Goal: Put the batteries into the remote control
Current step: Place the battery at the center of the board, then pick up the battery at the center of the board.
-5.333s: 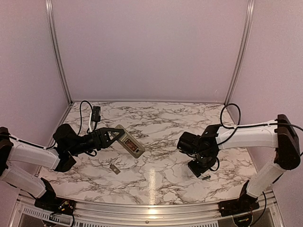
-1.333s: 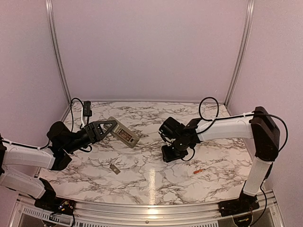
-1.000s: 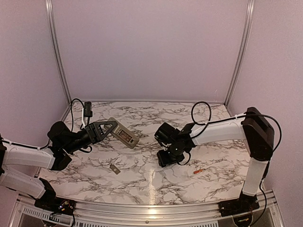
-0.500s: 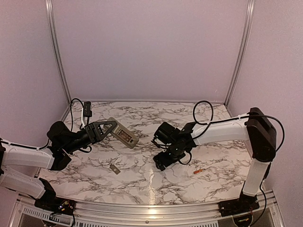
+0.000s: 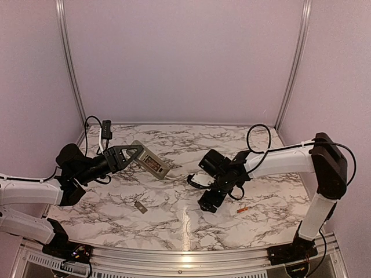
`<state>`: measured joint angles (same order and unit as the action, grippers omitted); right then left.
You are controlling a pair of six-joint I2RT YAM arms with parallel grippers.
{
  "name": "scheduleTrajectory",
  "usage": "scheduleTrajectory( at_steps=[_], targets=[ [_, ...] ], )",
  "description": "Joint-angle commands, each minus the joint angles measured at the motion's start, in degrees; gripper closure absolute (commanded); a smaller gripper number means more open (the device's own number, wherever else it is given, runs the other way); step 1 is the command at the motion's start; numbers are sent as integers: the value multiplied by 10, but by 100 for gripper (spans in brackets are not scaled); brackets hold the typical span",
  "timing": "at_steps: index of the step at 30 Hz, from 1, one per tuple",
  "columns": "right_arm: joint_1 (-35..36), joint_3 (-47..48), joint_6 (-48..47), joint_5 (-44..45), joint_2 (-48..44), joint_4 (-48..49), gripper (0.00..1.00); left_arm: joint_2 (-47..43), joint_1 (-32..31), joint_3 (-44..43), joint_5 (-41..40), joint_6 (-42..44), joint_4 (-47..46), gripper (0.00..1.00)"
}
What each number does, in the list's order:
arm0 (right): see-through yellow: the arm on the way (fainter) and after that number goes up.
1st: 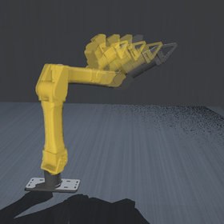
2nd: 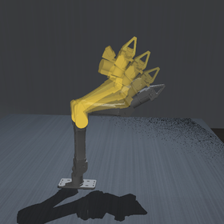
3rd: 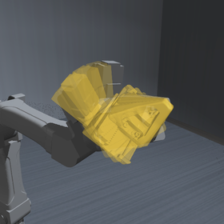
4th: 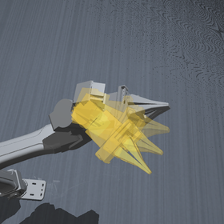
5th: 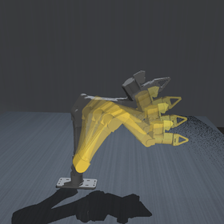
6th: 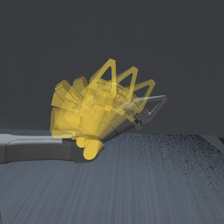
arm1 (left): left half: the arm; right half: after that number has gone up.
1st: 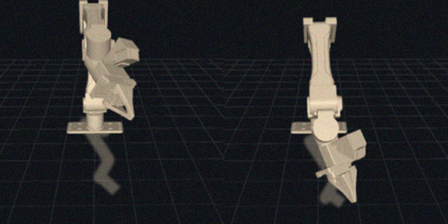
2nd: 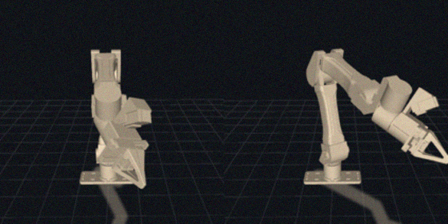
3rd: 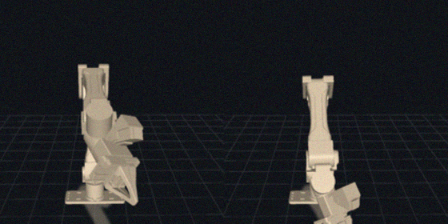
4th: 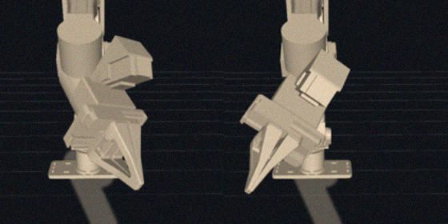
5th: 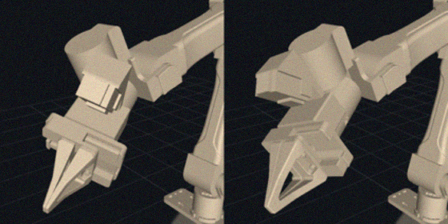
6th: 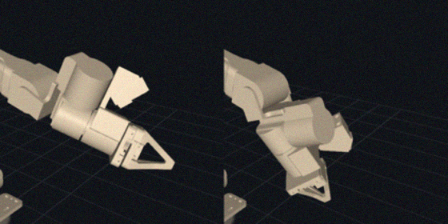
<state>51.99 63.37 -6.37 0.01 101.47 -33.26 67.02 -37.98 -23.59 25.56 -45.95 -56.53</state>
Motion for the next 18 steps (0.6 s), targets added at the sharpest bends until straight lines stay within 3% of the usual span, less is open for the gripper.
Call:
scheduleTrajectory(
  at_steps=[1, 9, 18],
  targets=[
    [-30, -15, -72, -37, -4, 42, 13, -21, 4, -21, 6, 15, 27, 100],
    [-43, 25, -126, -68, 30, 50, 20, -28, 5, -17, -6, 14, 41, 100],
    [-53, 54, -167, -101, 78, 17, 35, -34, 15, -2, -23, -7, 36, 100]
  ],
)
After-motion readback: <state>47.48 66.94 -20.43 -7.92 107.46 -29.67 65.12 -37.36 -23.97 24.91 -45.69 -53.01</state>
